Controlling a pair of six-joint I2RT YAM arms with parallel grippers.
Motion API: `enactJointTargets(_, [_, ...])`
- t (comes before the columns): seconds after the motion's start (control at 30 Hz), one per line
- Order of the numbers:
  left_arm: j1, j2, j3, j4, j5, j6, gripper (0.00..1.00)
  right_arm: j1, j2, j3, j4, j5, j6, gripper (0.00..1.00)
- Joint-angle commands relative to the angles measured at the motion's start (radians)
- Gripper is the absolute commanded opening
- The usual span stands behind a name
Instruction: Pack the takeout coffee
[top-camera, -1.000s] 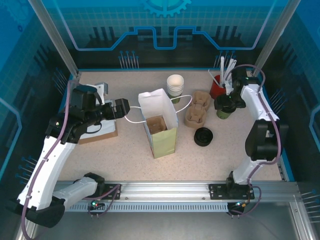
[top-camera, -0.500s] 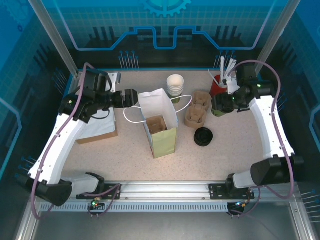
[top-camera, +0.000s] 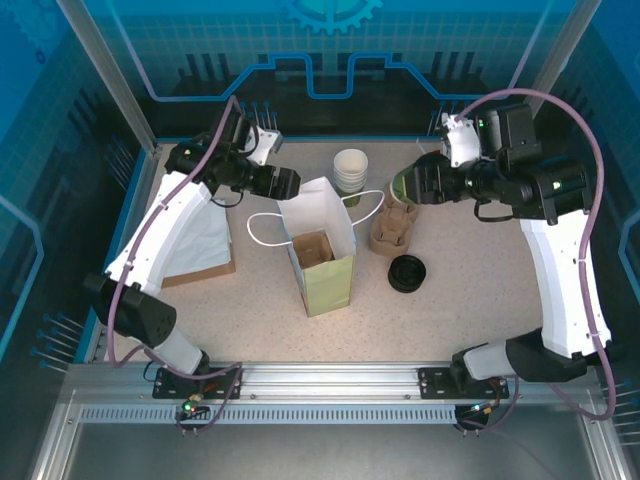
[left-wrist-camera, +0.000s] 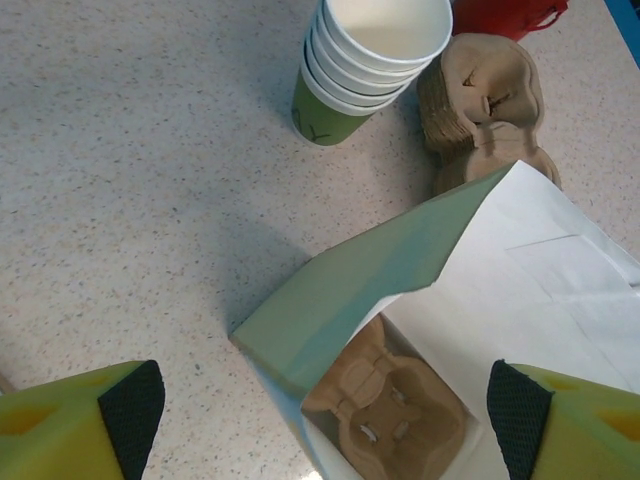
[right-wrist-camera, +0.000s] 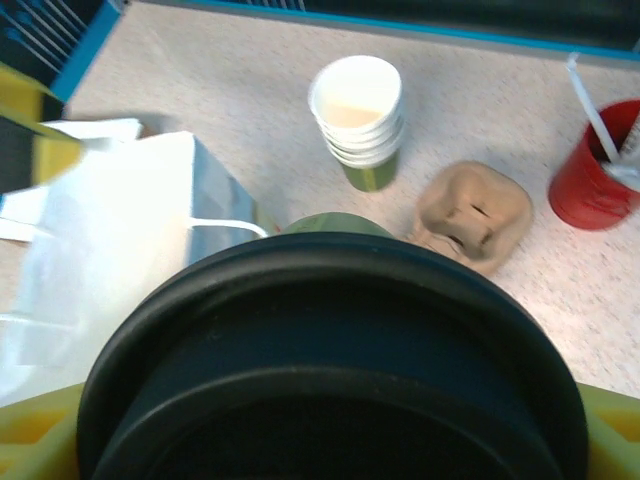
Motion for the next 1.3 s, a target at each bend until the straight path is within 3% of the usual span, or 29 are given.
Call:
enactJointTargets(0.0, [-0.003,0.017,0.031,-0.035,0.068,0.047,0.86,0.071,0.038,0.084,-0.039,-0.027,0.067,0.76])
enactJointTargets(0.2, [-0.015,0.033,-0.001,-0.031,0.084,0.032,0.78,0.207,0.070,0.124,0.019,-0.072,0.132,0.75])
enactJointTargets(0.47, [-0.031,0.034,-0.031,-0.017,0.088,-0.003,0.57,0.362,0.115,0.098,0.079,-0.062,0.191,0.75])
enactJointTargets(0.83, [-0.048,-0.023,-0.098,0.011,0.076,-0.091,0.33,0.525,0.213,0.078,0.079,0.084,0.227,0.75])
enactJointTargets(1.27, [-0.051,-0.113,-0.191,0.045,0.047,-0.228,0.27,0.632,0.304,0.056,0.004,0.186,0.248,0.76])
